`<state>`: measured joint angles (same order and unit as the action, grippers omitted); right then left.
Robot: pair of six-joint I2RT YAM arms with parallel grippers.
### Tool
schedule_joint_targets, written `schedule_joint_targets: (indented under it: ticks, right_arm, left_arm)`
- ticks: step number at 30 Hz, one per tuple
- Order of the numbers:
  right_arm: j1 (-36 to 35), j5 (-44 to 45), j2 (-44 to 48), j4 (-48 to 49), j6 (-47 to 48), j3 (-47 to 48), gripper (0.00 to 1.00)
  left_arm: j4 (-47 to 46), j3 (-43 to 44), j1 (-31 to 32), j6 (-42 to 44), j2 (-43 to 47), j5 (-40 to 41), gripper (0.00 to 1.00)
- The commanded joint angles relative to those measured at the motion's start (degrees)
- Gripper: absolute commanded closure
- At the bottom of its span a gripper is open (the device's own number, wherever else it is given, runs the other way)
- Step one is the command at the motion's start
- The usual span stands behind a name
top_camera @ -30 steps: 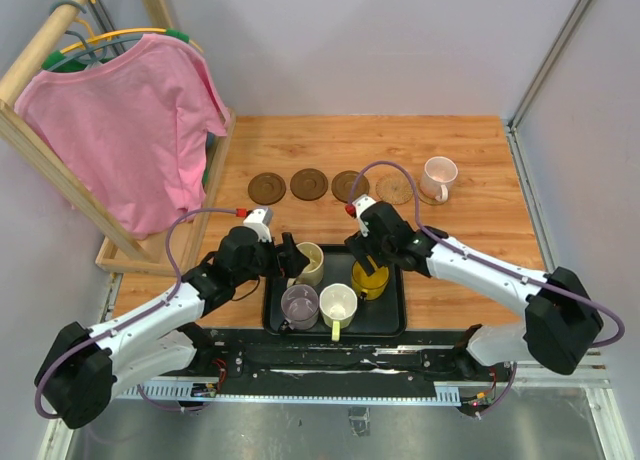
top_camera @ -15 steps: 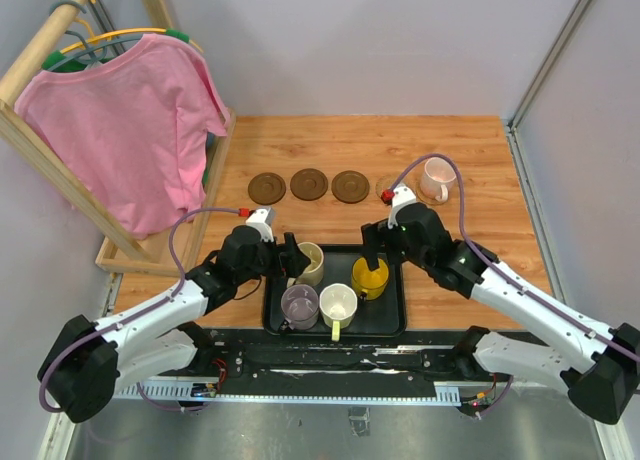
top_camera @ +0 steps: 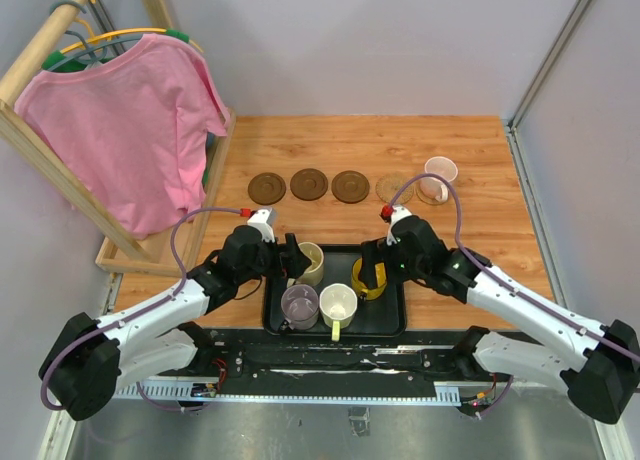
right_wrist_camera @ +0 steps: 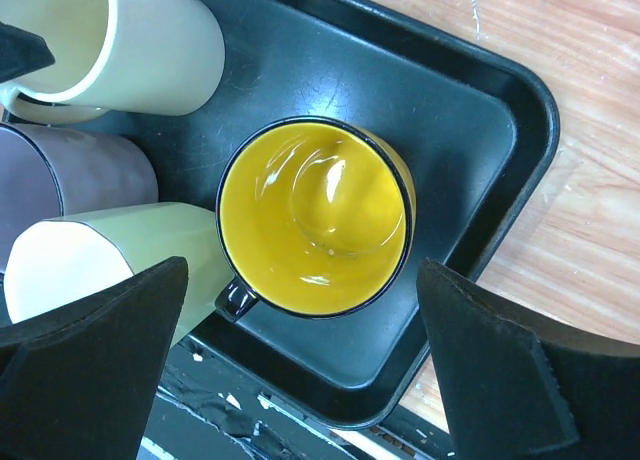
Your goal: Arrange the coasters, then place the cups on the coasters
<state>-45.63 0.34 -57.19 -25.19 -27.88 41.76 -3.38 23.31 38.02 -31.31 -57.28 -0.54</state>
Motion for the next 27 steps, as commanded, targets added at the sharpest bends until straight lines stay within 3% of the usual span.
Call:
schedule_joint_targets:
  ticks: [1,20,27]
  right_arm:
    - [-0.9,-2.5,0.3,-0.7,-2.1,-1.6,0.02]
    - [-4.7,-1.5,-5.3,1.4,-2.9,-3.6,0.02]
    - [-6.1,4.2,-8.7,-1.6,-3.0,-3.2,0.01]
  left_arm:
    - [-1.5,-0.5,0.4,0.4,0.8,-0.1,0.0]
    - [-1.7,-1.1,0.4,0.1,1.2,0.5,0.0]
    - [-1.9,-1.4,0.4,0.2,1.3,1.0,0.0]
